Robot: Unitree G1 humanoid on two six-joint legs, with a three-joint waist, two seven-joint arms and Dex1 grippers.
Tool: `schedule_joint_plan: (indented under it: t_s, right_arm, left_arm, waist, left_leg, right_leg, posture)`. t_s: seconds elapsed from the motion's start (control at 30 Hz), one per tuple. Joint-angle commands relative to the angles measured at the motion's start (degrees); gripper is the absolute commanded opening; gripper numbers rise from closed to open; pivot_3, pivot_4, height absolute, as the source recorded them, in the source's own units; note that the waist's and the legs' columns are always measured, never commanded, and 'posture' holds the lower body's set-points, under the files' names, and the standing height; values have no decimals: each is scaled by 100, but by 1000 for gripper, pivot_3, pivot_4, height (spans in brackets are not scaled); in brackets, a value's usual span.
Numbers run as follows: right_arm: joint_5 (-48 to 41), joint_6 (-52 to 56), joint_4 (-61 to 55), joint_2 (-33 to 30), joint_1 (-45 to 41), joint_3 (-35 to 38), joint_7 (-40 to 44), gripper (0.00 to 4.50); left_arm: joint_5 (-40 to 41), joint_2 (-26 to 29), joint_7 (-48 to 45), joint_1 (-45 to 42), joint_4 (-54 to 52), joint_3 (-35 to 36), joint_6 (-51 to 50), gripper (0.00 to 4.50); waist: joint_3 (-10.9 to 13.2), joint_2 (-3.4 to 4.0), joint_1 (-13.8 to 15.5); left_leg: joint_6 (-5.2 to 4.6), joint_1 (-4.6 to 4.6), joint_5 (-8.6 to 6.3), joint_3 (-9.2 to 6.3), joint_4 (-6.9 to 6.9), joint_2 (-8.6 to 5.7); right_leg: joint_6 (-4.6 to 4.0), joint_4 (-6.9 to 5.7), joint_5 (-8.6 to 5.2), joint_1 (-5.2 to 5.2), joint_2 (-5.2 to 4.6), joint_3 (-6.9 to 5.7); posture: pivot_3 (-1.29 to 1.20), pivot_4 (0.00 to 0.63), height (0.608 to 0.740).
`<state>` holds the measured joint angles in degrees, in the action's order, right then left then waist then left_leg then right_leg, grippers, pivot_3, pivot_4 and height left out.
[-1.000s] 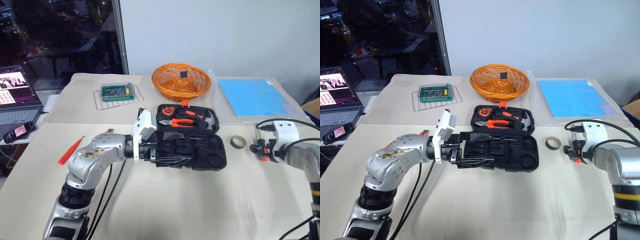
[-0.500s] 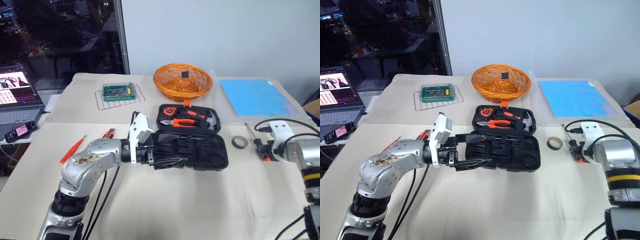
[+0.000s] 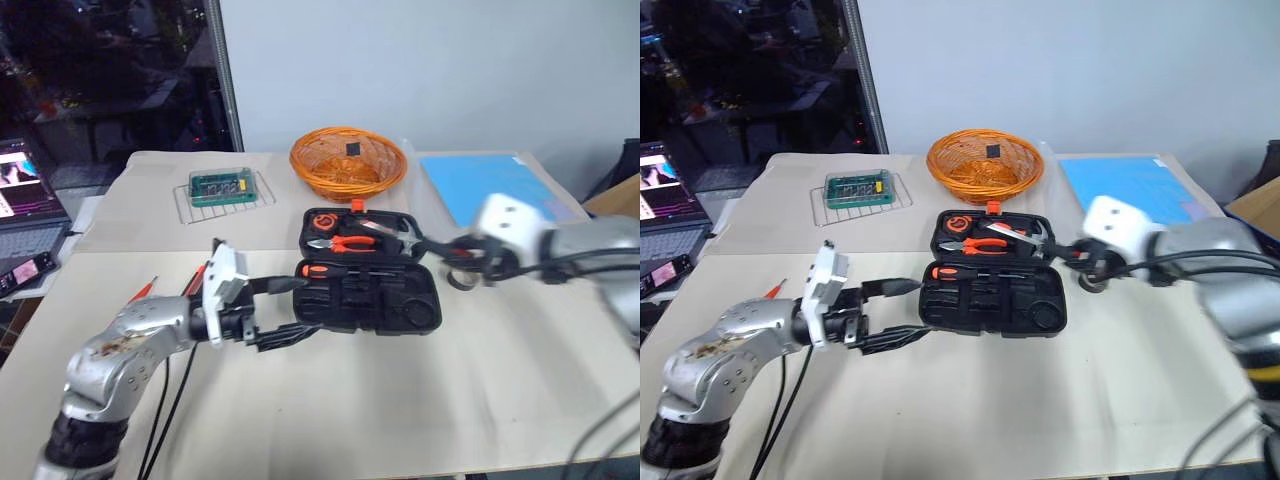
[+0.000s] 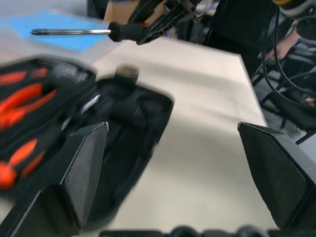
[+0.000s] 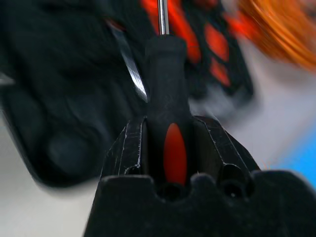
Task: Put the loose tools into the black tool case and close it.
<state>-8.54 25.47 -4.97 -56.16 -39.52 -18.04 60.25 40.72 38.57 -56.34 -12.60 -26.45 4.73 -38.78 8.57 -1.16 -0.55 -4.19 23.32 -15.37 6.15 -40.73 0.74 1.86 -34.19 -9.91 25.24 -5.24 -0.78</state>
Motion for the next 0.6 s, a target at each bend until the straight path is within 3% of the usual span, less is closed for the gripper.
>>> schedule_joint_plan:
  t_s: [0.03,0.2,0.33,0.6]
  right_arm:
    - [519,-618,679,186,-241,-283,376,982]
    - [690,-667,993,402,-234,-300,592,982]
    - [954,-817,1346,527,-195,-316,570,981]
    - [1364,-1223,1726,581,-233,-529,956,981]
  left_arm:
    - [112,190,-33,103,-130,329,134,4500]
    - [200,274,31,303,-300,490,91,4500]
    - [260,283,149,380,-433,491,70,4500]
    - [282,369,191,315,-434,437,95,4500]
  waist:
    - [2,-2,81]
    - [2,-1,121]
    - [2,-2,105]
    - [3,-2,112]
  left_leg:
    - [-4,0,2,4,0,-1]
    - [27,61,7,19,1,-10]
    - [36,65,0,32,4,-6]
    - [13,62,-14,33,0,-2]
  right_leg:
    - [-5,1,3,1,-4,-4]
    - [-28,8,19,51,-16,-5]
    - [5,10,35,65,-11,-9]
    - [-31,3,15,65,-6,-8]
  posture:
    - [0,150,740]
    - [0,150,740]
    - [0,150,740]
    - [0,150,740]
